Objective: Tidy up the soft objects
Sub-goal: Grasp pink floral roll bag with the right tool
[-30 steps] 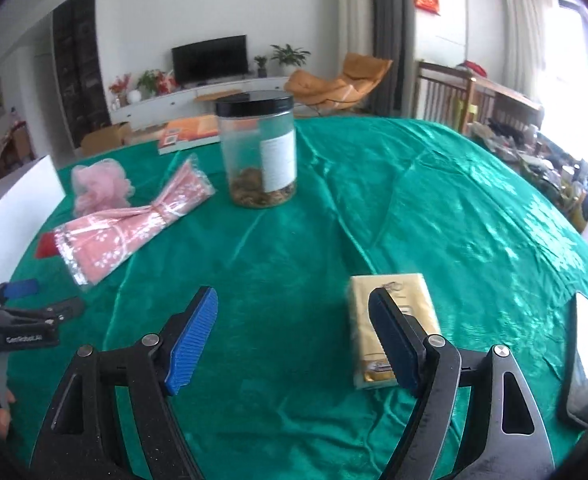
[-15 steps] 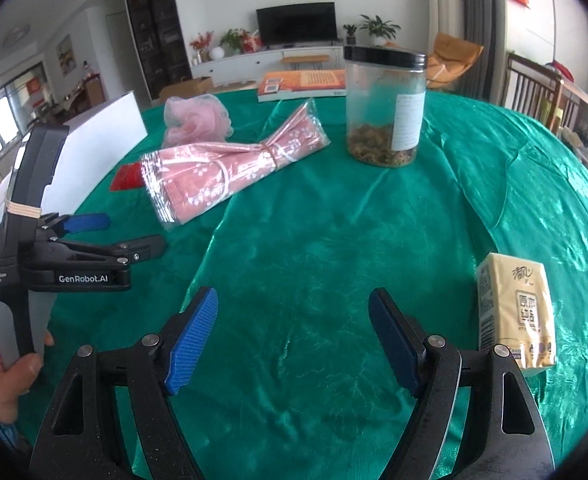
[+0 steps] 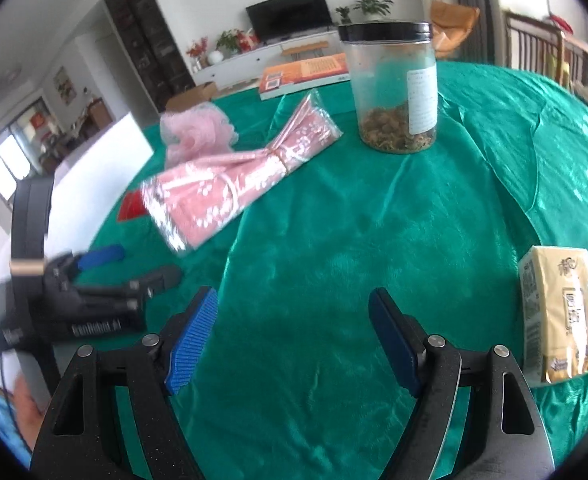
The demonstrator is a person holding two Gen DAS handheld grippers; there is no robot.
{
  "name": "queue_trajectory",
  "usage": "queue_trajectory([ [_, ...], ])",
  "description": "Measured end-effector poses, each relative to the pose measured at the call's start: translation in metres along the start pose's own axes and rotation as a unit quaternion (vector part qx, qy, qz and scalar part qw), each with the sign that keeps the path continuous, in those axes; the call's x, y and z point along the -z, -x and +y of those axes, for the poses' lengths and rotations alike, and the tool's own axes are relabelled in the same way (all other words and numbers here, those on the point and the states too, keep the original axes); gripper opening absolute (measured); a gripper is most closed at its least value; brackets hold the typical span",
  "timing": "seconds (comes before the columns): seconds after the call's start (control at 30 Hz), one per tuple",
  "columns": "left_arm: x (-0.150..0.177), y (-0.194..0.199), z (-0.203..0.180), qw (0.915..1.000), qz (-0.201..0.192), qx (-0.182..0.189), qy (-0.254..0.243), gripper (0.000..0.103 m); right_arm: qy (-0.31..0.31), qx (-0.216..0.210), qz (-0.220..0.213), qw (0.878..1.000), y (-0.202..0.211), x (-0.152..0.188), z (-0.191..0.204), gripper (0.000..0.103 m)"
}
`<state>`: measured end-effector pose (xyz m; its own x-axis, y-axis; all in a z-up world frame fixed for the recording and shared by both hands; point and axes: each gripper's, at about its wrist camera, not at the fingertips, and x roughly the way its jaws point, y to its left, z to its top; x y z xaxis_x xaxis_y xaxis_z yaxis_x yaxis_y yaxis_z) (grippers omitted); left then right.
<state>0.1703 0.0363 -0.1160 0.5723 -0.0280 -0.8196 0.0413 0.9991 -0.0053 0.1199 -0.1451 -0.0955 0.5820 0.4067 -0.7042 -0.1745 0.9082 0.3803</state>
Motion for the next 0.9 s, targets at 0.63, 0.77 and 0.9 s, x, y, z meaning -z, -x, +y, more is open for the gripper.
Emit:
queue_trajectory([
  [0.63, 0.000, 0.000, 0.000, 1.0000, 0.000, 0.000, 0.000, 0.103, 0.054, 0.095, 0.167, 0.980, -0.053, -0.067, 0.008, 0.036],
  [0.77, 0.000, 0.000, 0.001, 1.0000, 0.000, 0.000, 0.000, 0.103, 0.135, 0.141, 0.244, 0.950, -0.029, -0.055, -0.002, 0.034],
  [0.9, 0.000, 0.000, 0.000, 1.0000, 0.000, 0.000, 0.000, 0.103, 0.172, 0.168, 0.269, 0.933, -0.009, -0.034, 0.001, 0.053],
])
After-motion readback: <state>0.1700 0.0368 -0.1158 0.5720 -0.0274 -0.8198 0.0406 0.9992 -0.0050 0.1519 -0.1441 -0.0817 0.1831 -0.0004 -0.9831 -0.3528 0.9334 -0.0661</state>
